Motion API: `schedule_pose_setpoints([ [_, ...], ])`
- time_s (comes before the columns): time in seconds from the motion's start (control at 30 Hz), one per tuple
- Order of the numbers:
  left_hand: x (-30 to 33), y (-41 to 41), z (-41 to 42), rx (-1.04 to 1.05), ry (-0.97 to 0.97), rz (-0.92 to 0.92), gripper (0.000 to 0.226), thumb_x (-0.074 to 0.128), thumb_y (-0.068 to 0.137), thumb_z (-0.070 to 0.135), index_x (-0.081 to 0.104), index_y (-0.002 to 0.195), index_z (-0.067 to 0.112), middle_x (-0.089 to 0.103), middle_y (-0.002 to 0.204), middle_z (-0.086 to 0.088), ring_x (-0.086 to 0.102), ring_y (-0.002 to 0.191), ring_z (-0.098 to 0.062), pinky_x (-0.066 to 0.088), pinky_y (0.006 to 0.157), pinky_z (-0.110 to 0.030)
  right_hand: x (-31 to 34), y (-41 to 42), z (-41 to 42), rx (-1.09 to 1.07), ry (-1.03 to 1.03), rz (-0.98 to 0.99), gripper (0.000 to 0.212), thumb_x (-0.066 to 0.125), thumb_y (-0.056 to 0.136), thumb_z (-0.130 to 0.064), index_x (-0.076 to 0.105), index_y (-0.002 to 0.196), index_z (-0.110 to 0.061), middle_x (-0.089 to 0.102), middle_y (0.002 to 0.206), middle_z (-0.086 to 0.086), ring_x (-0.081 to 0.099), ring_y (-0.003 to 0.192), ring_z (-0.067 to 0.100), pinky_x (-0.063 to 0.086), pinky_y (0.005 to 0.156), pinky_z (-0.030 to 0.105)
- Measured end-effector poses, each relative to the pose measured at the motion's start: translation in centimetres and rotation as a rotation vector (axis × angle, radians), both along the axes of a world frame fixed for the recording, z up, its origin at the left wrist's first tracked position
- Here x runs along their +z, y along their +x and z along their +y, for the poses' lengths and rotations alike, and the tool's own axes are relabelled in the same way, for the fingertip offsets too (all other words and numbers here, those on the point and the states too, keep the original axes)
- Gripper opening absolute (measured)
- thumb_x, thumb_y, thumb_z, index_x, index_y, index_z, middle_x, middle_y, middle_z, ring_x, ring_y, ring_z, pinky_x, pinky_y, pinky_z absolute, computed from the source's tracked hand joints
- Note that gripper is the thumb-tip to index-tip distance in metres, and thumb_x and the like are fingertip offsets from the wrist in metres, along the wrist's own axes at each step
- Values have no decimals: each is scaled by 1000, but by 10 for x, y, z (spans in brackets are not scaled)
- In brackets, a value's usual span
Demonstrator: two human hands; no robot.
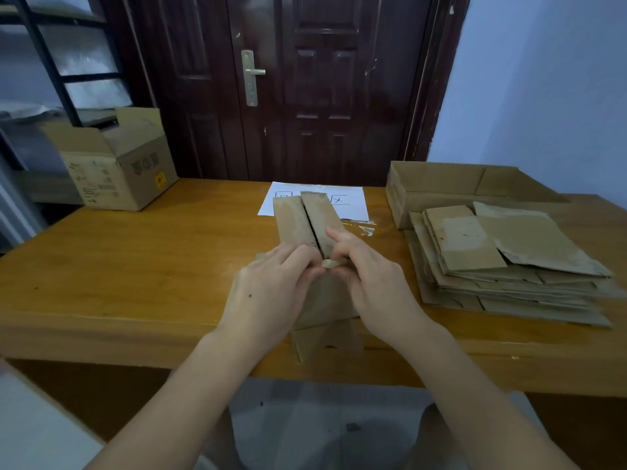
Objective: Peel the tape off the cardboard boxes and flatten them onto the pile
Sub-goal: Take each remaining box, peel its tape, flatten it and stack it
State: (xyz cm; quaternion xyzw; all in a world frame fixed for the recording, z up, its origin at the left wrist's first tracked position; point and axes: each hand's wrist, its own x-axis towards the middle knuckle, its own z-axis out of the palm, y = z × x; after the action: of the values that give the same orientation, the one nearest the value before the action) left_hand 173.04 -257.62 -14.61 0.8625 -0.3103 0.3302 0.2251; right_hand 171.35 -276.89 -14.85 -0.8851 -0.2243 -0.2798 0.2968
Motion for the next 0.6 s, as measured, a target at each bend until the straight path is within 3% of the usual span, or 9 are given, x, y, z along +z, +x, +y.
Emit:
schedule_pose_setpoints([
  [0.17, 2, -2, 2, -30, 12, 58, 19, 58, 99, 38, 60, 113, 26, 68, 107, 10, 66, 93, -6, 58, 66, -22, -4, -2, -3, 38, -16, 99, 52, 32, 102, -44, 56, 131, -9, 39, 160, 3, 23, 154, 12, 31, 121, 38],
  [0.3, 0, -1, 6, -39, 59, 26, 16, 65, 94, 36, 67, 104, 24, 70, 119, 6, 64, 118, -10, 52, 82, -18, -10, -3, -4, 51, -47, 66, 43, 36, 105, -38, 62, 122, -9, 35, 163, 2, 16, 156, 12, 30, 120, 38],
  [0.4, 0, -1, 6, -51, 68, 12, 17, 61, 96, 34, 70, 102, 21, 70, 121, 4, 63, 121, -11, 47, 90, -18, -12, -3, -4, 76, 6, 78, 32, 46, 103, -38, 58, 123, -17, 33, 164, -2, 14, 156, 9, 28, 121, 35],
  [0.6, 0, -3, 4, -27, 87, 39, 19, 60, 96, 39, 70, 97, 23, 65, 122, 5, 63, 110, -11, 51, 75, -19, -19, 2, -3, 27, -44, -45, 22, 49, 102, -28, 62, 105, -10, 40, 160, 8, 21, 155, 20, 27, 121, 29],
])
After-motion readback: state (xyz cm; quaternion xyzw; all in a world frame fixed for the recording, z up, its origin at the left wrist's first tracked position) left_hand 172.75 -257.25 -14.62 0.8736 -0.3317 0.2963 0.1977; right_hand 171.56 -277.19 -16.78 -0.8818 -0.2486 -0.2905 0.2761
